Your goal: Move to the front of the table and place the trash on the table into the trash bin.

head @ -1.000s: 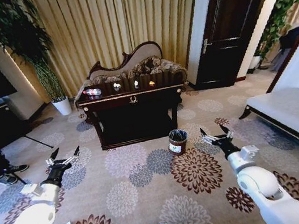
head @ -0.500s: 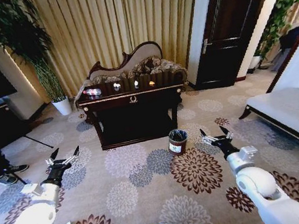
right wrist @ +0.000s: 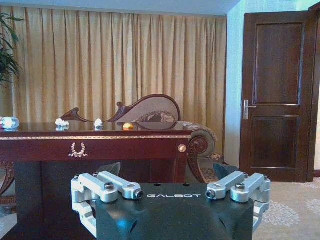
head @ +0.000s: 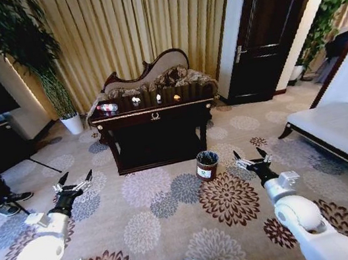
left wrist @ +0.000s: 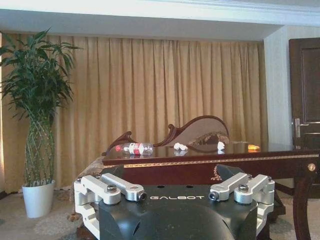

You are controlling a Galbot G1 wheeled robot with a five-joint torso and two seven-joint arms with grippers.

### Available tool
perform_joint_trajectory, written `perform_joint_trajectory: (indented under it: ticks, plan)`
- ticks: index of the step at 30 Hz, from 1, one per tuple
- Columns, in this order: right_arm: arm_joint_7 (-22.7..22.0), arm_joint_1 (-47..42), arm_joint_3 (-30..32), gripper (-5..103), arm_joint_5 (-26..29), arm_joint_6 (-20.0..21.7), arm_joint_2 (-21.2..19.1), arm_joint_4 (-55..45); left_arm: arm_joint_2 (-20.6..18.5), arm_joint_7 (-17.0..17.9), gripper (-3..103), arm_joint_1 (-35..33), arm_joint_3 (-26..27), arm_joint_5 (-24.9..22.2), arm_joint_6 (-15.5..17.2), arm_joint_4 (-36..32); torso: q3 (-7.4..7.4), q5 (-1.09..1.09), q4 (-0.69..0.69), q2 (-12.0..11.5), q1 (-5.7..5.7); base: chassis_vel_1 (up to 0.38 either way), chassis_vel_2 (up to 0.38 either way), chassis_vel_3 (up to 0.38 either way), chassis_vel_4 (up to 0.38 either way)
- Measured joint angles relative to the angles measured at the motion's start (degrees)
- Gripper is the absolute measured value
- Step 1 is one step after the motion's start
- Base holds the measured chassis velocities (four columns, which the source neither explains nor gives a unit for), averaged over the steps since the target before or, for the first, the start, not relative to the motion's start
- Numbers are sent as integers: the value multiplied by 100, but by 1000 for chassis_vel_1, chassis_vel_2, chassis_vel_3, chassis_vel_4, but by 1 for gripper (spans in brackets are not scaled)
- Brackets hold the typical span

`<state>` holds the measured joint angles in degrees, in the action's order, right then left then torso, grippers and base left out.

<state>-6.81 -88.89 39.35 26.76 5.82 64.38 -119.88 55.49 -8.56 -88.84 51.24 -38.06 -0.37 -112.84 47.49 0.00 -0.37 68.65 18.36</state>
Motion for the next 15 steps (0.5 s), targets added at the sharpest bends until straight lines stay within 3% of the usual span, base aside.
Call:
perform_joint_trajectory:
  ticks: [15]
  plan:
    - [0,19,-57,100,-35,-2,-13,11,-16,-2,100,6,4,-4,0,-3,1,0,0,-1,3,-131,138,130,-137]
